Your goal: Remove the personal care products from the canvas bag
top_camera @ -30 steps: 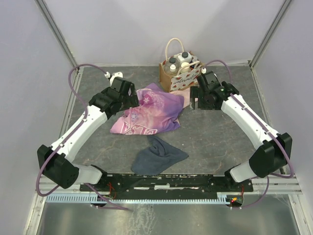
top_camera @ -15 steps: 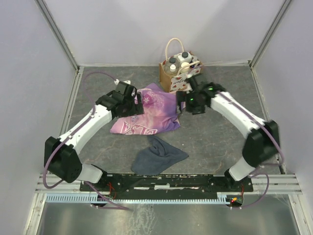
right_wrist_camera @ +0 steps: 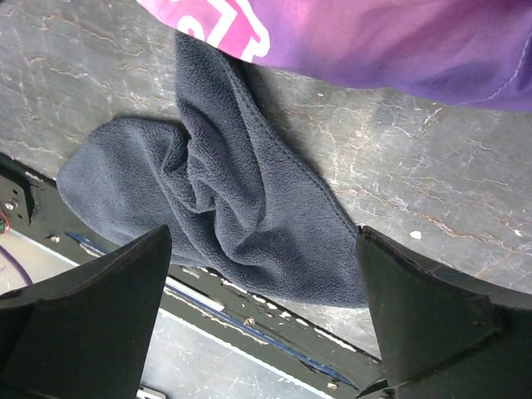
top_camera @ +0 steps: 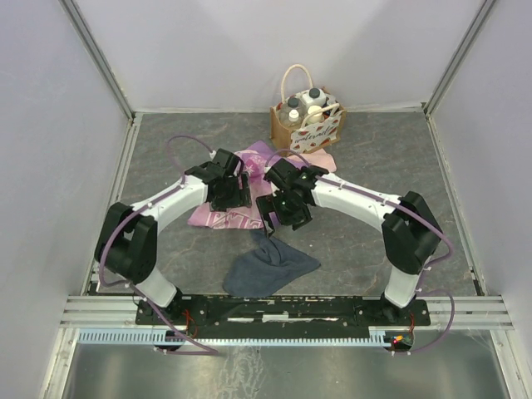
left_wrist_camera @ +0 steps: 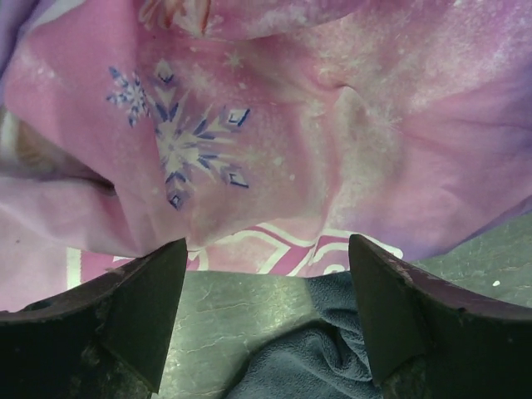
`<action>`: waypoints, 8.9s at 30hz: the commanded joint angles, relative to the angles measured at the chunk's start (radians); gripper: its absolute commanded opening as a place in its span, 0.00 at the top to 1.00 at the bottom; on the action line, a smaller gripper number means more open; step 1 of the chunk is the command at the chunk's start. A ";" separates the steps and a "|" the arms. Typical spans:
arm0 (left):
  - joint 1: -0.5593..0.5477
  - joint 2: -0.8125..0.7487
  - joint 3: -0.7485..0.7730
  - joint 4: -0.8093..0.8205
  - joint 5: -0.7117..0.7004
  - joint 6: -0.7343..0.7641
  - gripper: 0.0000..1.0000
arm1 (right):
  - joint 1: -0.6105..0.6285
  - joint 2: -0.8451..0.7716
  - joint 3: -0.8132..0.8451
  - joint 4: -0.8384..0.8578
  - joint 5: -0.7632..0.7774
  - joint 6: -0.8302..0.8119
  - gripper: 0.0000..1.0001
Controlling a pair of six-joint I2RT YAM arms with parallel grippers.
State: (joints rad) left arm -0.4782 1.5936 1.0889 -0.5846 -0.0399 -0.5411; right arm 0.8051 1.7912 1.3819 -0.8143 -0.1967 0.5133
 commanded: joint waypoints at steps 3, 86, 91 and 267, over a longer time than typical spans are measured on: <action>-0.077 0.018 0.057 0.053 0.013 -0.039 0.16 | 0.009 -0.035 0.015 -0.046 0.216 0.025 0.00; 0.198 0.104 0.459 -0.170 -0.117 -0.066 0.23 | -0.237 -0.457 -0.019 -0.168 0.416 -0.003 0.00; -0.030 0.040 0.253 -0.137 -0.028 -0.130 0.23 | -0.237 -0.481 0.019 -0.189 0.500 0.005 0.00; 0.252 0.655 0.850 0.435 0.219 -0.463 0.21 | -0.900 0.727 1.206 0.457 -0.184 0.637 0.00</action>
State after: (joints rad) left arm -0.2153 2.1857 1.8534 -0.3954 0.0925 -0.8722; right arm -0.1097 2.4374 2.5252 -0.5236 -0.2806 0.9737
